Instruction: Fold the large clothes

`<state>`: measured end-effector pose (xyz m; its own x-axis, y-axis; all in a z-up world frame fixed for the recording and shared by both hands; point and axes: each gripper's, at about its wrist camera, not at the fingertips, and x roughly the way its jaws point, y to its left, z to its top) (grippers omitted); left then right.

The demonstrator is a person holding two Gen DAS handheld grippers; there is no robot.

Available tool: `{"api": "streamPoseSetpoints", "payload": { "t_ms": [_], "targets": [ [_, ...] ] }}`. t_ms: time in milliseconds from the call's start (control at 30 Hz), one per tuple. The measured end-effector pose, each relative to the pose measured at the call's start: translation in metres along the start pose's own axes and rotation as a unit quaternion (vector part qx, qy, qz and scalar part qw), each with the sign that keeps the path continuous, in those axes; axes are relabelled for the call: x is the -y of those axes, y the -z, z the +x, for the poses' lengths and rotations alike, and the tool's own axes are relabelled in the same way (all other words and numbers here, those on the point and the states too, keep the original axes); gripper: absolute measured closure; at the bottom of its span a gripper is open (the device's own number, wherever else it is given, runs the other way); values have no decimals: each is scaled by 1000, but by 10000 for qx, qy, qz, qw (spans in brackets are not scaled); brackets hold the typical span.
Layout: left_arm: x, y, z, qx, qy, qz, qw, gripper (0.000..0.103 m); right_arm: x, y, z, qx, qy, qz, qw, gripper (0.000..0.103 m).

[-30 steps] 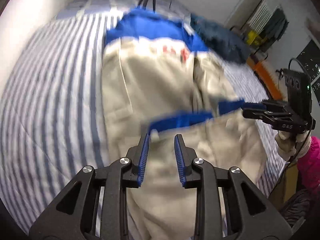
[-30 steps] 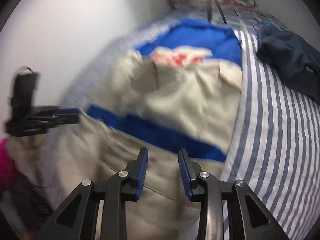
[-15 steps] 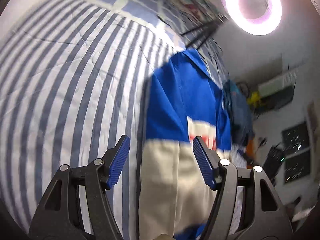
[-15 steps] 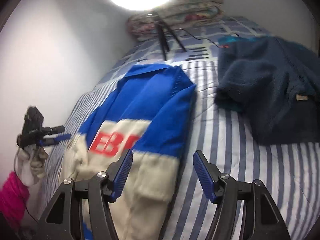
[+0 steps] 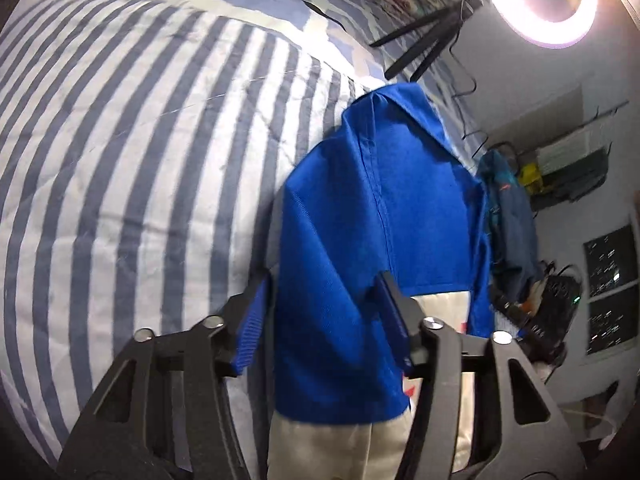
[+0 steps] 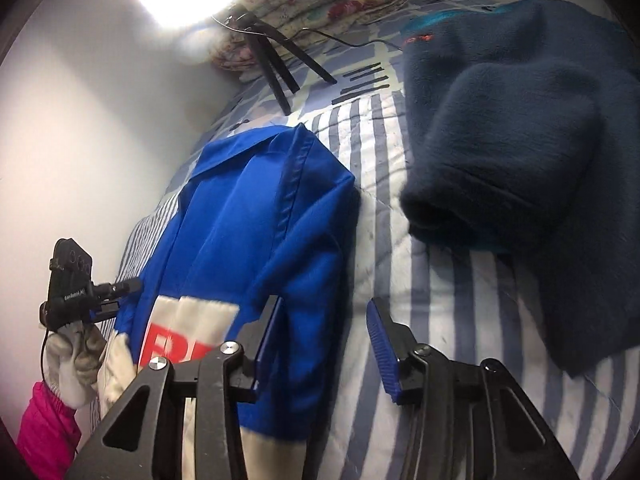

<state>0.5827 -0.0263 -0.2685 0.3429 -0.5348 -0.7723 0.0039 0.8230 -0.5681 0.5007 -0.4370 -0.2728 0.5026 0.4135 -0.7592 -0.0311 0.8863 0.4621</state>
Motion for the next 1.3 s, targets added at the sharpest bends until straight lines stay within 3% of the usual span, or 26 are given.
{"api": "streamPoseSetpoints", "payload": {
  "t_ms": [100,133,200,267,600,867,1067,1300],
  "targets": [
    [17,-3,12,11,-384,312,9988,65,-3,-5,7,39,-7,11,10000,56],
    [22,-5,17,17,-564,430,9975,79,-4,-7,8,35,-16,14,10000,60],
    [28,-3,18,53,-784,543,9954,87,-9,-10,9,-34,-94,-31,9999,81],
    [31,0,15,147,-786,622,9949,95,-17,-10,9,19,76,-189,9998,93],
    [63,16,-35,863,-491,816,9917,99,-59,-13,-35,505,423,-772,9948,98],
    [106,42,-85,1256,-360,1330,9825,99,-93,2,-87,854,306,-935,9915,99],
    [119,75,-130,1585,-167,1448,9765,99,-118,30,-135,1058,166,-1099,9882,99],
    [131,135,-185,1838,-105,1805,9662,99,-134,79,-190,1116,114,-1288,9853,99]
  ]
}}
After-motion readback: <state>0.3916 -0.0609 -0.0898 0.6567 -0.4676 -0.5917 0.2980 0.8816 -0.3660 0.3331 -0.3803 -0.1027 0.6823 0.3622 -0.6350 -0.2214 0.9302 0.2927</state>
